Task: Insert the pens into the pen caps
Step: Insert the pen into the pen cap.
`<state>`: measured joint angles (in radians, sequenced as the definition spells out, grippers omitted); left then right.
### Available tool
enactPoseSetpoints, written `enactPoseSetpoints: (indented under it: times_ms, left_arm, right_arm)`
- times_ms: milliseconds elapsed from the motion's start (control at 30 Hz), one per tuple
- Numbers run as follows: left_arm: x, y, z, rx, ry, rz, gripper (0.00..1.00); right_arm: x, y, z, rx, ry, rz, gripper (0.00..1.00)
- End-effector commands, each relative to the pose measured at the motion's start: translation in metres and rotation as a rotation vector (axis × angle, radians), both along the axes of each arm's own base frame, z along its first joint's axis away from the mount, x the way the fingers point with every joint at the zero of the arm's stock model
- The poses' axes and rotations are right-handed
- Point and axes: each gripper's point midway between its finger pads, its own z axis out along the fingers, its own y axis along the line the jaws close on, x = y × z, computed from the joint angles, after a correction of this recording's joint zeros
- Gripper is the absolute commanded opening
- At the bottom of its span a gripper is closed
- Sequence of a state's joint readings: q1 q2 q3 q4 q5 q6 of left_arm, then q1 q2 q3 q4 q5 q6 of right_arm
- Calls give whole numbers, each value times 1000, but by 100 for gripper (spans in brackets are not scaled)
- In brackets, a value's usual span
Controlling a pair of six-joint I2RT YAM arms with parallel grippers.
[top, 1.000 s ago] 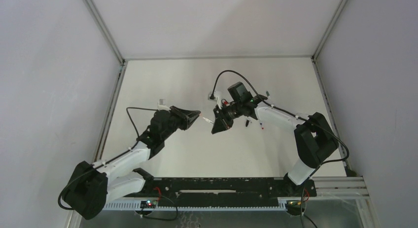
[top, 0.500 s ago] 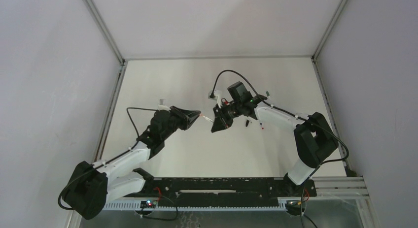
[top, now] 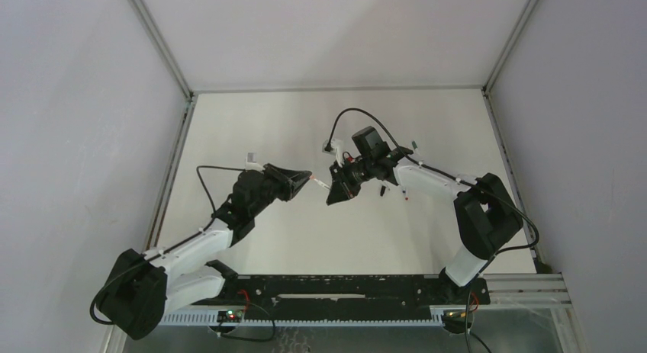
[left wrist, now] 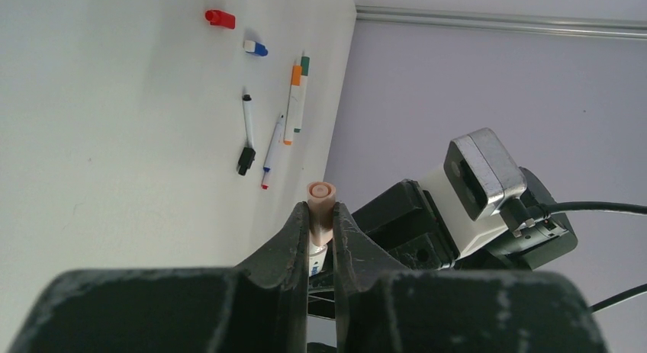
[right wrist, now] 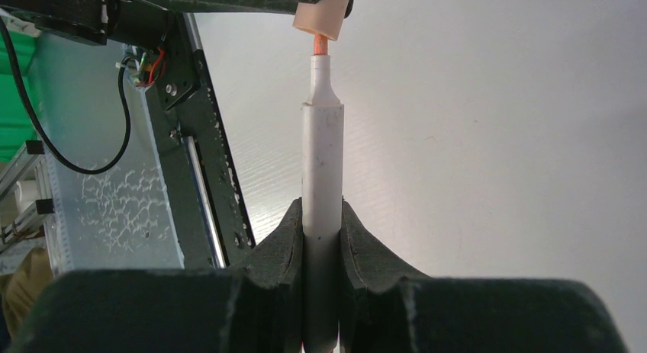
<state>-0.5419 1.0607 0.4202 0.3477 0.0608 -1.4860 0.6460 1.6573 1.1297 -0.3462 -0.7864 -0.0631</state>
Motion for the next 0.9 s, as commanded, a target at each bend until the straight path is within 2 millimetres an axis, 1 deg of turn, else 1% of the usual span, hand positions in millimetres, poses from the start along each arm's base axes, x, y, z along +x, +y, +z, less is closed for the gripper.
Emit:
enactPoseSetpoints:
  times_ms: [0, 333, 633, 833, 867]
  left_arm:
    - [-3, -2, -3, -16, 0, -19, 0]
    - [-5, -11, -9, 3, 10, -46, 0]
    - [-4, -19, 0, 23, -28, -60, 0]
    - [-9, -32, 7, 53, -66, -77, 0]
    - [-7, -31, 8, 63, -76, -63, 0]
  right_arm:
    - [3, 6, 3, 17, -11, -9, 0]
    - [6, 8, 6, 22, -1, -34, 0]
    - [8, 10, 6, 23, 26, -64, 0]
    - [6, 15, 10, 43, 83, -83, 0]
    - [6, 16, 11, 48, 90, -86, 0]
